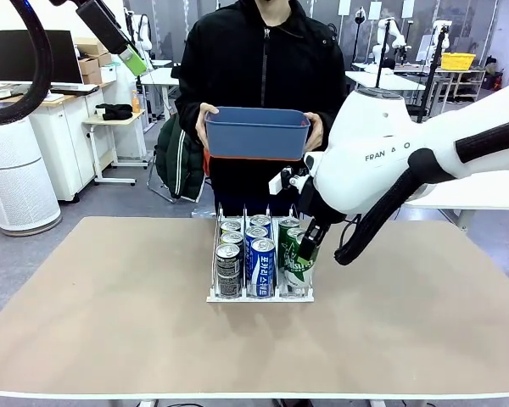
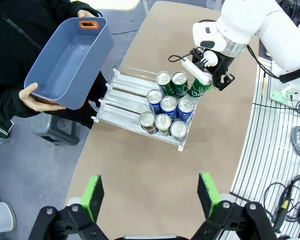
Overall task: Fill the beverage cans into the dispenser.
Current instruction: Place the picked Sprite in the line of the Automatic Can Dispenser with the same cans.
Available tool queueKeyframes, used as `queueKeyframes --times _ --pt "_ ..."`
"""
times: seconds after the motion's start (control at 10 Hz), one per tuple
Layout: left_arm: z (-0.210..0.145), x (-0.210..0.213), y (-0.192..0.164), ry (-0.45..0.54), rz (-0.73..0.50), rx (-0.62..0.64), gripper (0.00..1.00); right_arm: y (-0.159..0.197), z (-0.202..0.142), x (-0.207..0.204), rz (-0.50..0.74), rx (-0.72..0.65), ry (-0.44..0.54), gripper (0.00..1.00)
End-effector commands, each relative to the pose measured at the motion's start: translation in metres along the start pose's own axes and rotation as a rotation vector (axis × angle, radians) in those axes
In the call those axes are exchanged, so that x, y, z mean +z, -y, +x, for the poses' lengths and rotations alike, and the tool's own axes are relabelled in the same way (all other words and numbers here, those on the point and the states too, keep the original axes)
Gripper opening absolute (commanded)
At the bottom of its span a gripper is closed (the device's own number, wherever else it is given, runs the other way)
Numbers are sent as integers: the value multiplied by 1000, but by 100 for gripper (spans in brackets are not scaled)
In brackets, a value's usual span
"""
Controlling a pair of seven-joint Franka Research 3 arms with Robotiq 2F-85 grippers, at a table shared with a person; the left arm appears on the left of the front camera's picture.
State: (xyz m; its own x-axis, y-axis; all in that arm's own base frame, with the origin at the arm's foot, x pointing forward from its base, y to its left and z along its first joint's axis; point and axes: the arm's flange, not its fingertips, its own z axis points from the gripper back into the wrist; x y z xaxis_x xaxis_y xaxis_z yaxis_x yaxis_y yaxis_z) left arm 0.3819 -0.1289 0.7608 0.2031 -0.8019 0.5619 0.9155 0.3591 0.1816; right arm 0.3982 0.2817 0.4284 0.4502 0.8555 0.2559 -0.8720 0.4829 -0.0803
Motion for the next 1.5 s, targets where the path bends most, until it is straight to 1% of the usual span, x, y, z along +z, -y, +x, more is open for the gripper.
queueKeyframes --times 0.0,0.2,0.5,0.9,1.0,1.1,1.2,1.3,1.4 --pt "-1 1 0 2 -3 1 100 14 14 -17 -77 -20 26 4" --pt "-1 1 0 2 -3 1 100 16 17 -27 -91 -11 -13 4" --pt "-1 1 0 2 -3 1 100 16 11 -39 -85 3 -50 4" --pt "-1 1 0 2 -3 1 100 13 7 -45 -44 18 -76 4" --pt "-1 1 0 2 -3 1 100 14 7 -40 -22 19 -79 77" --pt "-1 1 0 2 -3 1 100 14 6 -29 -25 6 -88 78" --pt "-1 1 0 2 -3 1 100 13 5 -12 -24 -23 -93 97" --pt "-1 1 0 2 -3 1 100 13 3 7 -15 -48 -83 81" --pt "-1 1 0 2 -3 1 100 14 1 25 -7 -61 -69 100"
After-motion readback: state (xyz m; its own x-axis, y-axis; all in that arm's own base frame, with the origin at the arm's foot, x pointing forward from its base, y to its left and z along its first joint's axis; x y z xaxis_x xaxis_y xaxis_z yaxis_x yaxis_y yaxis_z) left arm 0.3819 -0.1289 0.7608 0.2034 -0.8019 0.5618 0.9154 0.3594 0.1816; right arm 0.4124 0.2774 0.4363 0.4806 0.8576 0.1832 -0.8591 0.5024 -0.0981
